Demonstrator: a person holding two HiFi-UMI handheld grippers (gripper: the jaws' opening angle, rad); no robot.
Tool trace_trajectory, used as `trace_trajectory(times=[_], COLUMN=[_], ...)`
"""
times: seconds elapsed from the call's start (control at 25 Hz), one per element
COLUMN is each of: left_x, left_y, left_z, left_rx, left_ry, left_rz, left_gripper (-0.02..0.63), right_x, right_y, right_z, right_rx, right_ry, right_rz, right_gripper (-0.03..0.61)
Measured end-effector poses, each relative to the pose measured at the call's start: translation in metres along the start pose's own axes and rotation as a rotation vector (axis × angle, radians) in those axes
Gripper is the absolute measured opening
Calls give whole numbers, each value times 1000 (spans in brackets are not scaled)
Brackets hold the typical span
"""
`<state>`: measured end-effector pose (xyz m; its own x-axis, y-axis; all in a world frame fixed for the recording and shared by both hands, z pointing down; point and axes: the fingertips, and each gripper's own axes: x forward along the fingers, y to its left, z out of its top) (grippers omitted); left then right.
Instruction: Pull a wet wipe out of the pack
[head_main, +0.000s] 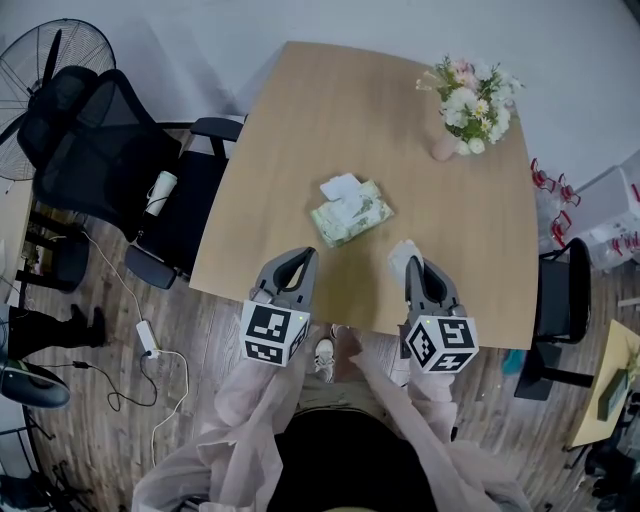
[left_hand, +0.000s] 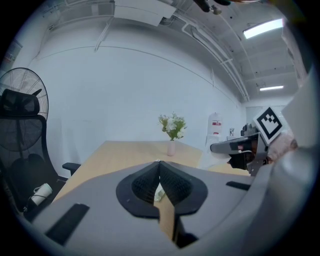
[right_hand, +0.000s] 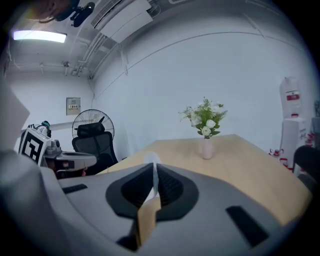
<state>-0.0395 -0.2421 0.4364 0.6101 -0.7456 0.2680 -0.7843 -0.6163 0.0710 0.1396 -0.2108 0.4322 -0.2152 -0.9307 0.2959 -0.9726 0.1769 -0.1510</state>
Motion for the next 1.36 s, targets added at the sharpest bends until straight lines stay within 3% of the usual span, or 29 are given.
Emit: trace_trajectory(times=[0.36,0.92,1.36], left_x=[-3,2,3], left_y=[-1,-16,-29], left_z=[6,9,9], left_rx=[-31,-67,-44], left_ry=[-30,-38,-25], left_rz=[-14,-59,-52], left_gripper=[11,11,11], right_x=[-5,-4,-13], right_y=[-10,-8,-7], right_z=[-4,-3,-1], right_rx=[-64,-56,-53], right_ry=[18,7,4], right_rz=[-38,-4,9], right_gripper=[14,14,14])
